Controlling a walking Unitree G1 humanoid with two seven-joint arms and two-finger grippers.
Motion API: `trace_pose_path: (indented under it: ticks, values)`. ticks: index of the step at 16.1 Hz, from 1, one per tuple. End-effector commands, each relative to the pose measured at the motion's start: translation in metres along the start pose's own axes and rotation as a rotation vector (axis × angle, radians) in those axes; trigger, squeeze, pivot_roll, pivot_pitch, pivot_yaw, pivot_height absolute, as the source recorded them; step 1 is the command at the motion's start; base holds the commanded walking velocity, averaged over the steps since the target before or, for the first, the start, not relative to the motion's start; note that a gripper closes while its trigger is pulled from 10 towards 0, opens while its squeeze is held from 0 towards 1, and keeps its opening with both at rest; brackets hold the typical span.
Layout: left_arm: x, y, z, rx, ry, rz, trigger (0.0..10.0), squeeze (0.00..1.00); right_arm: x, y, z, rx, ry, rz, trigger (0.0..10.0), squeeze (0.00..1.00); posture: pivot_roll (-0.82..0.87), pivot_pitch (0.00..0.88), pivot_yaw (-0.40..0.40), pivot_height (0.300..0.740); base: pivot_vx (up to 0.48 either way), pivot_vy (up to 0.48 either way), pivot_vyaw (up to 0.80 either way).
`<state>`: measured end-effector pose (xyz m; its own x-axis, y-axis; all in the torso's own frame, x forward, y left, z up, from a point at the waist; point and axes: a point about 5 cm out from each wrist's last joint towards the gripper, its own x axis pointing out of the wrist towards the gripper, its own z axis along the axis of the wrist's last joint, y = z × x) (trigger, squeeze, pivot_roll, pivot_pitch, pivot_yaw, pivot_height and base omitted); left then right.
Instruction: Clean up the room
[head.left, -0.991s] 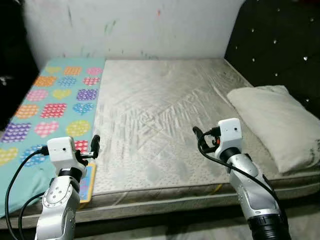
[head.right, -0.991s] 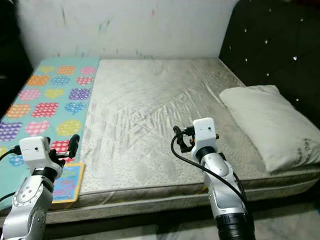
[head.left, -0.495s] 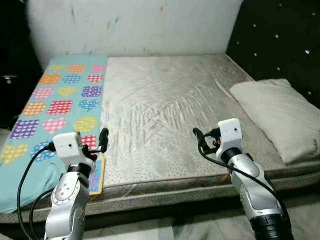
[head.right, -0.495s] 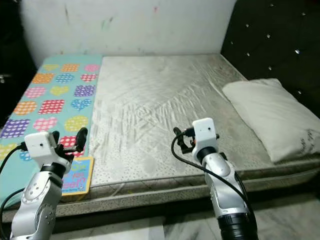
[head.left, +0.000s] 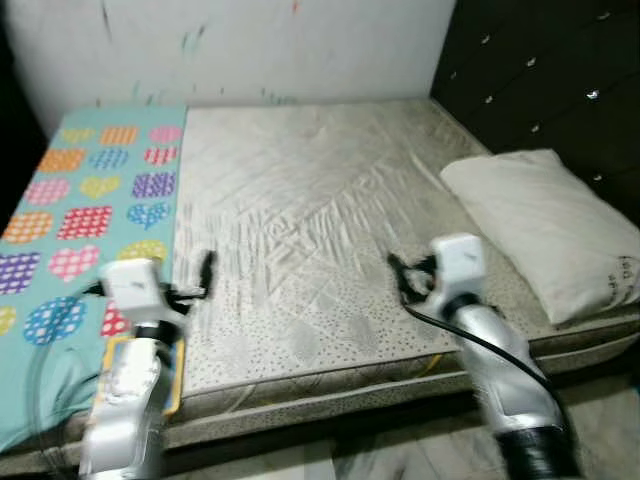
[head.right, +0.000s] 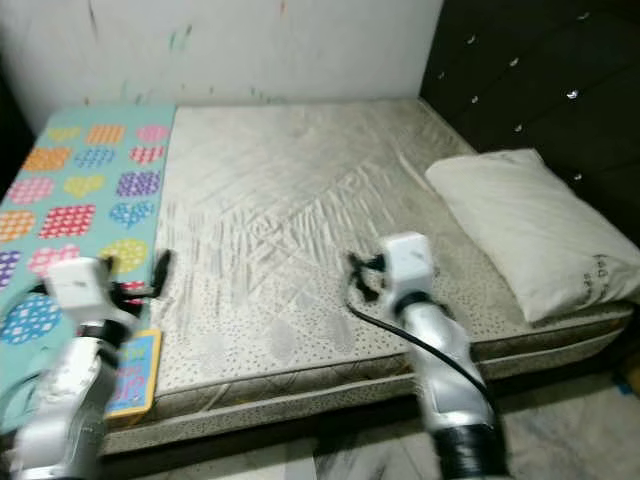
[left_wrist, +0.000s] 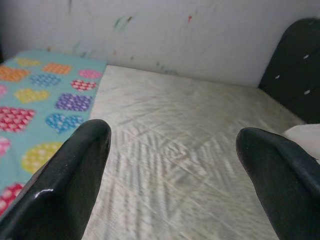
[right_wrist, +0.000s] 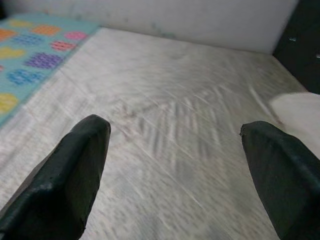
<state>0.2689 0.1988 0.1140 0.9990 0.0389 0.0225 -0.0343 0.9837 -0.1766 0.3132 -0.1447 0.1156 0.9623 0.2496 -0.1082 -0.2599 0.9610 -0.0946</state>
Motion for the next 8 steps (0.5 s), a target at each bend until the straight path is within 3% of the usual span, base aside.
trace_pose_path:
  ticks: [1, 7, 8]
  values:
    - [0.0027, -0.01, 0.0022, -0.009, -0.005, -0.03, 10.0, 0.0, -0.0019, -0.0121, 0.0004, -0.014, 0.0, -0.037, 10.0, 0.0, -0.14, 0.0, -0.015, 0.74, 0.352, 0.0, 0.0]
    - [0.007, -0.0095, -0.0003, -0.034, 0.02, 0.016, 10.0, 0.0, -0.0019, -0.0121, -0.0023, -0.019, 0.004, -0.038, 10.0, 0.0, -0.14, 0.0, -0.012, 0.74, 0.0, 0.0, 0.0]
    - [0.0072, -0.0109, 0.0001, -0.034, 0.019, 0.009, 10.0, 0.0, -0.0019, -0.0118, -0.0022, -0.023, 0.001, -0.034, 10.0, 0.0, -0.14, 0.0, -0.012, 0.74, 0.0, 0.428, 0.0]
